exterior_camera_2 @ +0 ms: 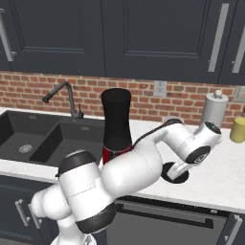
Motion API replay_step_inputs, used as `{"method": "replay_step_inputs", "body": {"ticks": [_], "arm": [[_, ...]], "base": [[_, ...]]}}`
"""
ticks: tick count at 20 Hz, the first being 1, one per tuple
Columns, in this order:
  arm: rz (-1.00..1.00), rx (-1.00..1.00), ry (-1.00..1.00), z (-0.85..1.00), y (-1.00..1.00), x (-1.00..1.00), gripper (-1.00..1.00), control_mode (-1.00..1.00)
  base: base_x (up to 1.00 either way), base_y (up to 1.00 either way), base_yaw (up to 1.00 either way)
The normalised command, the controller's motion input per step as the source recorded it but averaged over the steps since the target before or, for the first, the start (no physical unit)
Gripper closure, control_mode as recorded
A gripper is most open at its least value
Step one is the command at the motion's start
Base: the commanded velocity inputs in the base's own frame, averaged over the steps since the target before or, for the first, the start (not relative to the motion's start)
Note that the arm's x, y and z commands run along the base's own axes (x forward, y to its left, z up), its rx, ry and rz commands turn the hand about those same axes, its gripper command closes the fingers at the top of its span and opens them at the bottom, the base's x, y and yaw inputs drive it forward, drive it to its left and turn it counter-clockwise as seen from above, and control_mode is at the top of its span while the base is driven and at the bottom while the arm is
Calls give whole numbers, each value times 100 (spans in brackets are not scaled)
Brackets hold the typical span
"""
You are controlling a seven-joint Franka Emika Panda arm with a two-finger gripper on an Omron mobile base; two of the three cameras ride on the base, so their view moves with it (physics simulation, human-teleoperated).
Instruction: Close the lid blender by securely placing the lid on top.
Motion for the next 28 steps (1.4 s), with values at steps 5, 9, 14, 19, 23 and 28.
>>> {"method": "replay_step_inputs", "body": {"ticks": [5, 9, 14, 19, 23, 28], "arm": [[2, 7, -6, -19, 0, 16, -100, -100], [0, 0, 0, -9, 0, 15, -100, -100], [0, 0, 0, 0, 0, 25, -100, -100], [0, 0, 0, -2, 0, 21, -100, -100], [0, 0, 0, -10, 0, 29, -100, -100], [0, 3, -2, -9, 0, 25, -100, -100]], "base": [[0, 0, 0], [0, 0, 0], [0, 0, 0], [0, 0, 0], [0, 0, 0], [0, 0, 0]]}}
